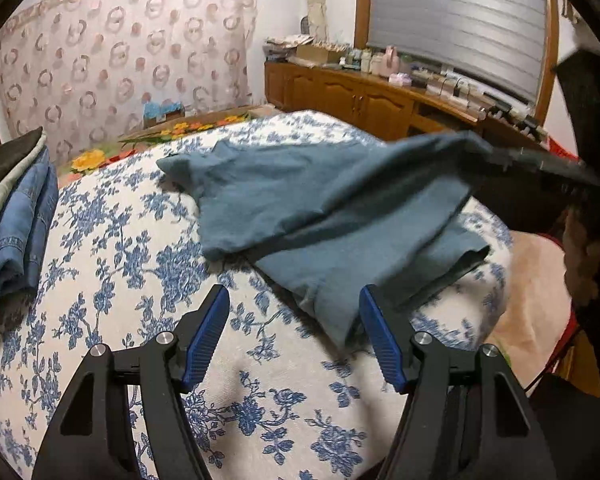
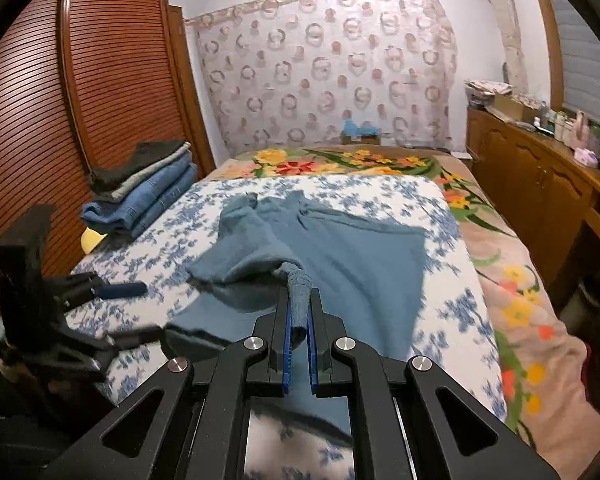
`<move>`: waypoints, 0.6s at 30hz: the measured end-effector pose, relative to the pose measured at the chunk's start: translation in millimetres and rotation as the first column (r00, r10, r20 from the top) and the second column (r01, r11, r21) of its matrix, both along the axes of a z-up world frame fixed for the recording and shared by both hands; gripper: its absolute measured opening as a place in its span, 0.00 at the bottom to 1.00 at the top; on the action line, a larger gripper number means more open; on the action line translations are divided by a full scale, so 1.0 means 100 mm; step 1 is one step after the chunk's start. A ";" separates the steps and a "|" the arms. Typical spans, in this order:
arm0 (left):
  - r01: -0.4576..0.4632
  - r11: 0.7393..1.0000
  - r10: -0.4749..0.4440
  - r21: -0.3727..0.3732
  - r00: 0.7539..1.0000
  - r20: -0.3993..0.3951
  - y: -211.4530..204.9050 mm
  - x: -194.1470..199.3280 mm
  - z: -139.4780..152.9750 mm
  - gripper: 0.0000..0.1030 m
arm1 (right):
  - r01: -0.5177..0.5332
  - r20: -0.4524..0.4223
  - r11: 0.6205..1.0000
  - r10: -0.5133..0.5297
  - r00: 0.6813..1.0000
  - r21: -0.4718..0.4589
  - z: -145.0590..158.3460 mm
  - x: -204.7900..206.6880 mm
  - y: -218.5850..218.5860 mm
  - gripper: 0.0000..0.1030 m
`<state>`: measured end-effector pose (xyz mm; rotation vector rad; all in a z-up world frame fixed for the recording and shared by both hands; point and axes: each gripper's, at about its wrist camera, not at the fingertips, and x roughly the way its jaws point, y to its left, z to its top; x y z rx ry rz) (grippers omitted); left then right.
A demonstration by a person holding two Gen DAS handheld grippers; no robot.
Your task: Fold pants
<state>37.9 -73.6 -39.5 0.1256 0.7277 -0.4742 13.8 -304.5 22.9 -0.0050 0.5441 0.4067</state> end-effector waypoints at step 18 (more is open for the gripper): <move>-0.011 1.000 0.011 0.000 0.999 -0.036 -0.09 0.14 -0.09 0.67 | 0.070 -0.133 0.998 -0.069 0.989 0.000 -0.25 -0.19 -0.28 0.06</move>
